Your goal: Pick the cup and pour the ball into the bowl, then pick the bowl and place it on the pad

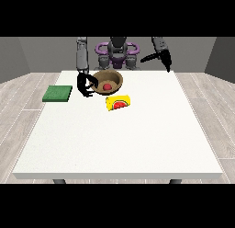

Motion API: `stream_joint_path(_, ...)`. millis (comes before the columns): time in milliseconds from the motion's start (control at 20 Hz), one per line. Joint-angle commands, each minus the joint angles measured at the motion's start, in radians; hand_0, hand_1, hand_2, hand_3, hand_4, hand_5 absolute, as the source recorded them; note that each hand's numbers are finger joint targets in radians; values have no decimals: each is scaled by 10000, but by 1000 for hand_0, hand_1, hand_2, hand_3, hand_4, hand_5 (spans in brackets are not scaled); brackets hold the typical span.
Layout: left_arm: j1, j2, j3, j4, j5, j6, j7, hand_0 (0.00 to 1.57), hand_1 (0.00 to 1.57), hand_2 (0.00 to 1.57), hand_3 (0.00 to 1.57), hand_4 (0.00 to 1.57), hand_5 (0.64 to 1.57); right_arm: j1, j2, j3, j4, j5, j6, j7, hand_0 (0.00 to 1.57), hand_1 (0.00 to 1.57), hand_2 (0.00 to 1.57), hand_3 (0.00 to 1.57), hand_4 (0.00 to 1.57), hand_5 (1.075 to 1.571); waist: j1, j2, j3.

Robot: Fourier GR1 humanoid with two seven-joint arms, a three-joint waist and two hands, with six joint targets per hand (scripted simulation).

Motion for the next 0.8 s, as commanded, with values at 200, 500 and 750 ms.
stream_joint_path(200, 797, 171, 344, 725, 134, 130, -312, 0, 0, 0, 0, 0, 1571, -583, -420, 266, -688, -178, 564, 2770, 1571, 1571, 1571, 1571, 1049, 1553, -819, -998, 69)
stream_joint_path(500, 699, 340, 396, 580, 111, 287, -538, 0, 0, 0, 0, 0, 1570, -454, -1855, -222, -1027, -551, 1549, 3136, 1571, 1571, 1571, 1571, 1062, 1565, -872, -564, 72)
stream_joint_path(750, 130, 248, 284, -64, 137, 390, -277, 0, 0, 0, 0, 0, 1567, -429, -3155, -1514, -554, -1658, 2755, 2634, 1571, 1571, 1571, 1571, 1078, 1559, -662, 393, 82)
